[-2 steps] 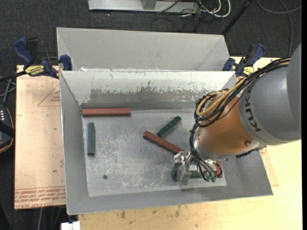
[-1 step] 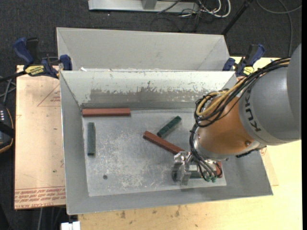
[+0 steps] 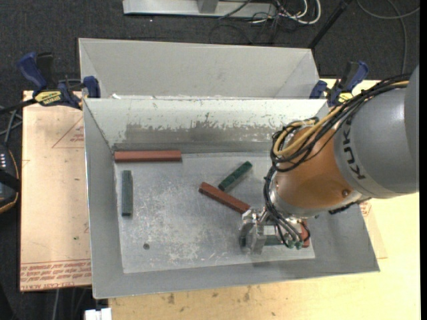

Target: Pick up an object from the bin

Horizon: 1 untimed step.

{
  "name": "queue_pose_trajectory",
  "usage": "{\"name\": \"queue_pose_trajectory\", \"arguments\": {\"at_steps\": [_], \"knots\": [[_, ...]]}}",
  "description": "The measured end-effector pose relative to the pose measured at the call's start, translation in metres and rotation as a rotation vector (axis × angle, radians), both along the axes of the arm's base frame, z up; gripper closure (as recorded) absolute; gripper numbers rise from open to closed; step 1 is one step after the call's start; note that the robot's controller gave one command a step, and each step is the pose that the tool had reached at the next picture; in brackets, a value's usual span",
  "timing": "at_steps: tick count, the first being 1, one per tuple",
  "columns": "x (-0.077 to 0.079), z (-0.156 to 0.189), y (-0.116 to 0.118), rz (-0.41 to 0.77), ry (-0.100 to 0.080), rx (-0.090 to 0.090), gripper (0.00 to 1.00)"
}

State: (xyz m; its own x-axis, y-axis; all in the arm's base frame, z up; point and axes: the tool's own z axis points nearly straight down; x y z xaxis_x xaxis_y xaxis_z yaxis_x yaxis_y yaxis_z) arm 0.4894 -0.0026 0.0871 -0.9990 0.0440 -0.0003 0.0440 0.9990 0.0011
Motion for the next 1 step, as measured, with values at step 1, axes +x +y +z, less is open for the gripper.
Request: {"name": "queue_pose_trajectory", "arguments": {"at_steps": [1], "knots": [[0.0036, 0.0019, 0.0009, 0.004, -0.001, 0.000, 1.00]]}}
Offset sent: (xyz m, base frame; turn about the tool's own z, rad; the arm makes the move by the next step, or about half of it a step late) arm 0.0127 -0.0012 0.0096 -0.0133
